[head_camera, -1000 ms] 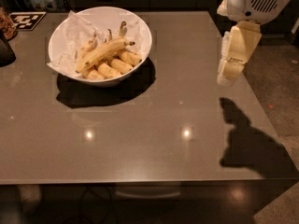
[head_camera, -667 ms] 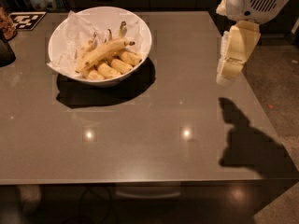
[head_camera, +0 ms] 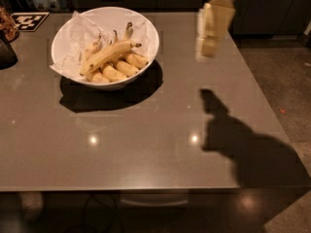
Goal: Pick banana from white bowl
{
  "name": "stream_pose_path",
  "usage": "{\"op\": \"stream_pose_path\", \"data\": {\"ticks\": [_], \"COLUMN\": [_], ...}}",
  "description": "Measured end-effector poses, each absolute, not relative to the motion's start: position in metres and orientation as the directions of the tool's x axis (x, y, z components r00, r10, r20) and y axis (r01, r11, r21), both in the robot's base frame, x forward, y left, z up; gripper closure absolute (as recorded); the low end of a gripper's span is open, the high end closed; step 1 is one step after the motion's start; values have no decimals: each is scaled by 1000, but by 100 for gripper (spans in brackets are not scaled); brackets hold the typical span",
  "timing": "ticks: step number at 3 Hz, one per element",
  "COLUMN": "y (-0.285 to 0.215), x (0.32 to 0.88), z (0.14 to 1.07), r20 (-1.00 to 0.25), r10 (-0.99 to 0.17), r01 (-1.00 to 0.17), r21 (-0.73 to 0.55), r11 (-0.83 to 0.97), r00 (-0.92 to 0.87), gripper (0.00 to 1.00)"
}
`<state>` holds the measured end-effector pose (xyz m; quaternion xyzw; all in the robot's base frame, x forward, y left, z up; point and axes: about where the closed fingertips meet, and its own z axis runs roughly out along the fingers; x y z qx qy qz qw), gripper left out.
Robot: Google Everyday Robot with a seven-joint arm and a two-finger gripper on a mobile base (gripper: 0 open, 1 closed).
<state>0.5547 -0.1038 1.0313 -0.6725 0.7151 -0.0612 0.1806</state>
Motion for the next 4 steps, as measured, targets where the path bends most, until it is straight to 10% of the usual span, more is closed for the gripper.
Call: {"op": "stream_pose_path", "data": {"ticks": [4], "y": [-1], "x": [622], "z": [1040], "r20": [-206], "r10": [-961], "r01": [-915], "r21": [-393], "r11": [-89], "r00": [183], "gripper": [0]}}
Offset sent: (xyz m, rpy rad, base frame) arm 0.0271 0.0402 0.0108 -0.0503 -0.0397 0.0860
